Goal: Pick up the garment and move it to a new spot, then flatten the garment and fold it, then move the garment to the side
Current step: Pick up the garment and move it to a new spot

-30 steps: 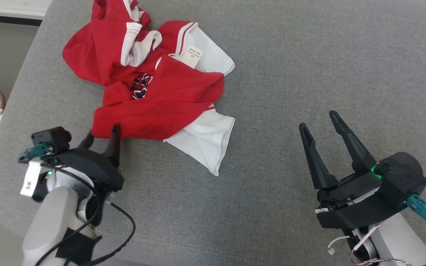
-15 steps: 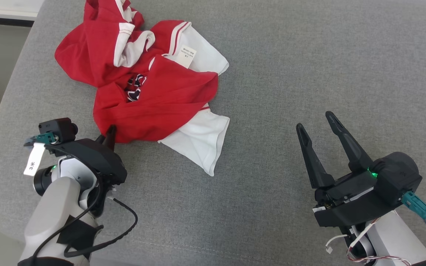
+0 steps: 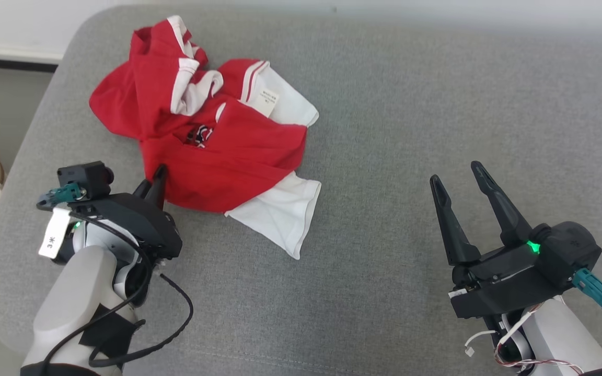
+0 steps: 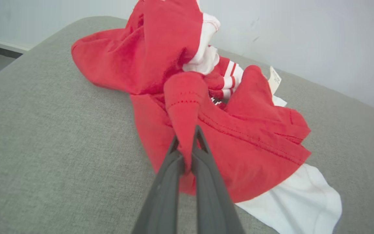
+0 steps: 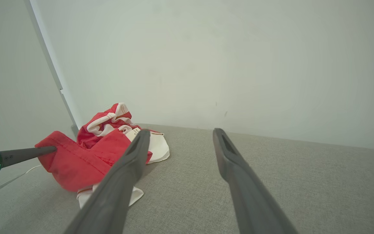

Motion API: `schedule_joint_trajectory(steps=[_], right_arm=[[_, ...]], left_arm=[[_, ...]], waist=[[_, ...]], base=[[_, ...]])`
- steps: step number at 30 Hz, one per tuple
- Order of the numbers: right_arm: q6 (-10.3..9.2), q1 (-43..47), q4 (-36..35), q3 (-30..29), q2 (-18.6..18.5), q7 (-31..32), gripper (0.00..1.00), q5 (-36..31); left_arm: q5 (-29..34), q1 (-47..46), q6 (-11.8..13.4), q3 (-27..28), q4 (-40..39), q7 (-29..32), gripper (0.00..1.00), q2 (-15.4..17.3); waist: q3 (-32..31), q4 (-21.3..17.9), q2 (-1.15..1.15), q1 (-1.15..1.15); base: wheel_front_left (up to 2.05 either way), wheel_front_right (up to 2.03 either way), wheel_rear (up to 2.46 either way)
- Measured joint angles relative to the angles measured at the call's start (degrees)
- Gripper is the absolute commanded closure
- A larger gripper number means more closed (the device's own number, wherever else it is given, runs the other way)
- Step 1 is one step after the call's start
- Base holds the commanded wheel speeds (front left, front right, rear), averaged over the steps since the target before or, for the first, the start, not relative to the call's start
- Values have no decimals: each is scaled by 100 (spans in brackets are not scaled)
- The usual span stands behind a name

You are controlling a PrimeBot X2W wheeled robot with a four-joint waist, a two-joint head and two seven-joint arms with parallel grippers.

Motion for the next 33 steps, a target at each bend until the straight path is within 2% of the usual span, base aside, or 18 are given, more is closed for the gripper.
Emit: schedule_joint_trajectory(steps=[12,26,33], right_arm=[[0,223,56,-235,43,0,0,60],[1,604,-19,-269,105,0,0,64],[9,646,-125,-264,118,0,0,63]], left_arm=[[-92,175,0,-820,-1002,-435,100,82],[-278,-18,0,-1500,-2120,-730,100,43],[-292,-655,0,-1809,-2571,-739,100,-199]], waist=[[-567,-230,0,0],[-1010,-1005,0,-1],[-1111,-1453,-1,0]], base=[[0,0,0],[0,0,0],[0,0,0]])
